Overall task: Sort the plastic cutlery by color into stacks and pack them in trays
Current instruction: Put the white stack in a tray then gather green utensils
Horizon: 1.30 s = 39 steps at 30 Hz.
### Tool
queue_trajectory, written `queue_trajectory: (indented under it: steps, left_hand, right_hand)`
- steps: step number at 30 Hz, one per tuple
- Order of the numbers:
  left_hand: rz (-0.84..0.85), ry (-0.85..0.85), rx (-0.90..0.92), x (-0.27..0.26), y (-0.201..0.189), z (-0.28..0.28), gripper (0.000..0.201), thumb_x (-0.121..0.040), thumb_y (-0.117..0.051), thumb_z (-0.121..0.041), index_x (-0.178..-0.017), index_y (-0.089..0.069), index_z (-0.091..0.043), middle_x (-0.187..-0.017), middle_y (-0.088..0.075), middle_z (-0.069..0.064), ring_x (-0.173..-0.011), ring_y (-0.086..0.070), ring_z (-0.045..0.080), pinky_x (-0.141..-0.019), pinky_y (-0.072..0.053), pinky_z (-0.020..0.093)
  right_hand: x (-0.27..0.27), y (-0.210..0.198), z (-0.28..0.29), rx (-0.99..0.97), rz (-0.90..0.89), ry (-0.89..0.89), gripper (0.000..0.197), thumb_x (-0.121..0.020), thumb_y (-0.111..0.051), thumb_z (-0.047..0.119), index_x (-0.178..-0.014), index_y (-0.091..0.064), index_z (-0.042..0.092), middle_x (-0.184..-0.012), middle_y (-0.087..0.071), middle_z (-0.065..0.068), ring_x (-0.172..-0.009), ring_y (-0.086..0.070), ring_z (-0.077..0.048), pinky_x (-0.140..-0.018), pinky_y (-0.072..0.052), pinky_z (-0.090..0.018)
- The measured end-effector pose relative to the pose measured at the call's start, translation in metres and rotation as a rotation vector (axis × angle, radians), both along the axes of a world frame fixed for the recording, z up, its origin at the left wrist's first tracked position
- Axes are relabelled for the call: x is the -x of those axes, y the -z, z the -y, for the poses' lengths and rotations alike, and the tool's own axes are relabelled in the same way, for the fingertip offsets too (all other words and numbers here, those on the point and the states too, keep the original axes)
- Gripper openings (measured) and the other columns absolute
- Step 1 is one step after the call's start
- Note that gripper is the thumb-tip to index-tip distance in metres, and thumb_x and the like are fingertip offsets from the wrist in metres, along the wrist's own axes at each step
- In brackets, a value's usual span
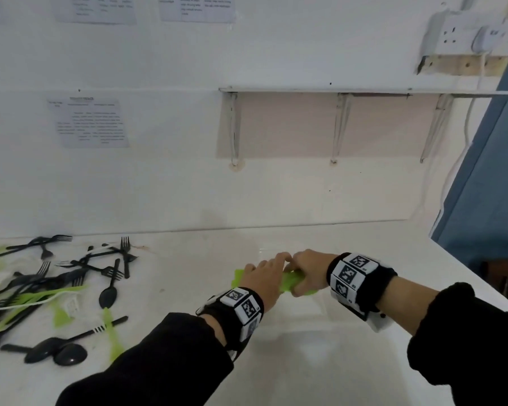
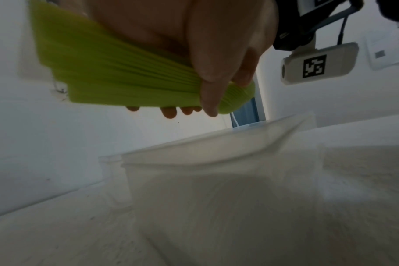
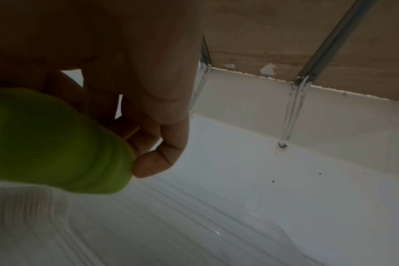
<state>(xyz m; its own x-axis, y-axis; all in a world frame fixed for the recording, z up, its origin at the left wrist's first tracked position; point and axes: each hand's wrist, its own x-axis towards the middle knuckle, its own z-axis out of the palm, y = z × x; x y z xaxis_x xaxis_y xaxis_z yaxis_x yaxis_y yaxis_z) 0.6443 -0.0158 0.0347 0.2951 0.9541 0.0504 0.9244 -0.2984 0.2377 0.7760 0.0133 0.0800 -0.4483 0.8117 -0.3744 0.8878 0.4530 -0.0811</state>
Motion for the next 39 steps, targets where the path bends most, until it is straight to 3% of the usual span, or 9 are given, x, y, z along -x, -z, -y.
queue_trajectory:
  steps: [3, 6, 10, 14, 15, 18, 24, 31, 39]
  left_hand:
    - [0.048, 0.0, 0.092, -0.002, 0.002, -0.007, 0.077, -0.079, -0.069, -0.025, -0.138, -0.02, -0.028, -0.131, -0.049, -0.005, -0.12, -0.049, 0.018, -0.107, -0.027, 0.039]
    - [0.078, 0.006, 0.105, 0.004, 0.003, -0.008, 0.085, -0.075, -0.073, -0.036, -0.142, -0.02, -0.029, -0.136, -0.045, -0.005, -0.125, -0.045, 0.015, -0.113, -0.019, 0.037]
    - [0.049, -0.017, 0.073, 0.019, 0.008, -0.007, 0.114, -0.064, -0.071, -0.063, -0.149, -0.004, -0.025, -0.154, -0.018, -0.005, -0.143, -0.012, 0.01, -0.118, 0.007, 0.042]
    - [0.141, -0.11, 0.258, 0.042, 0.01, -0.007, 0.151, -0.038, -0.061, -0.086, -0.148, 0.015, -0.016, -0.158, 0.007, 0.0, -0.146, 0.01, 0.016, -0.116, 0.01, 0.041]
    - [0.139, -0.131, 0.337, 0.046, 0.011, -0.007, 0.152, -0.039, -0.063, -0.084, -0.147, 0.018, -0.015, -0.158, 0.011, 0.002, -0.145, 0.011, 0.02, -0.116, 0.006, 0.041]
    - [0.109, -0.181, 0.504, 0.05, 0.019, -0.005, 0.137, -0.061, -0.078, -0.056, -0.146, 0.024, -0.019, -0.157, 0.017, 0.003, -0.145, 0.008, 0.031, -0.117, -0.007, 0.046]
    - [0.153, -0.129, 0.57, 0.053, 0.026, -0.002, 0.133, -0.067, -0.08, -0.044, -0.146, 0.023, -0.017, -0.159, 0.006, 0.002, -0.146, -0.008, 0.016, -0.117, -0.016, 0.03]
    - [0.139, -0.139, 0.585, 0.054, 0.024, -0.002, 0.134, -0.065, -0.081, -0.046, -0.147, 0.022, -0.022, -0.159, -0.005, 0.001, -0.145, -0.014, 0.015, -0.114, -0.018, 0.027]
    - [0.151, -0.137, 0.572, 0.054, 0.024, -0.001, 0.132, -0.065, -0.081, -0.046, -0.147, 0.019, -0.022, -0.158, -0.008, -0.001, -0.144, -0.017, 0.015, -0.113, -0.019, 0.027]
  right_hand:
    - [-0.006, 0.009, -0.007, 0.007, 0.016, -0.013, 0.036, -0.077, -0.063, 0.034, -0.11, -0.062, 0.02, -0.104, -0.063, -0.001, -0.094, -0.062, -0.02, -0.083, -0.053, -0.033]
    - [-0.008, 0.014, -0.013, 0.01, 0.022, -0.02, 0.038, -0.078, -0.063, 0.035, -0.112, -0.061, 0.02, -0.096, -0.059, 0.003, -0.093, -0.062, -0.019, -0.082, -0.053, -0.032]
    - [-0.015, 0.021, -0.022, -0.028, 0.079, -0.062, 0.041, -0.079, -0.064, 0.036, -0.115, -0.061, 0.016, -0.105, -0.063, -0.003, -0.097, -0.061, -0.022, -0.082, -0.05, -0.031]
    - [-0.028, 0.028, -0.029, -0.026, 0.134, -0.058, 0.046, -0.079, -0.066, 0.035, -0.119, -0.058, 0.014, -0.117, -0.06, -0.007, -0.106, -0.058, -0.023, -0.086, -0.046, -0.028]
    - [-0.029, 0.029, -0.03, -0.03, 0.143, -0.057, 0.048, -0.079, -0.067, 0.035, -0.121, -0.057, 0.013, -0.119, -0.059, -0.007, -0.109, -0.057, -0.023, -0.087, -0.046, -0.028]
    - [-0.028, 0.032, -0.033, -0.038, 0.164, -0.068, 0.052, -0.079, -0.067, 0.036, -0.124, -0.055, 0.012, -0.123, -0.055, -0.008, -0.112, -0.055, -0.024, -0.092, -0.046, -0.031]
    - [-0.02, 0.044, -0.03, -0.009, 0.29, -0.095, 0.052, -0.082, -0.065, 0.036, -0.124, -0.055, 0.007, -0.125, -0.055, -0.012, -0.11, -0.058, -0.029, -0.089, -0.048, -0.034]
    - [-0.01, 0.048, -0.03, -0.015, 0.313, -0.103, 0.056, -0.084, -0.065, 0.037, -0.127, -0.051, 0.004, -0.127, -0.054, -0.013, -0.113, -0.056, -0.029, -0.092, -0.048, -0.034]
    - [0.0, 0.051, -0.024, -0.088, 0.32, -0.12, 0.061, -0.082, -0.068, 0.031, -0.131, -0.037, 0.012, -0.123, -0.051, -0.011, -0.106, -0.059, -0.029, -0.077, -0.046, -0.035]
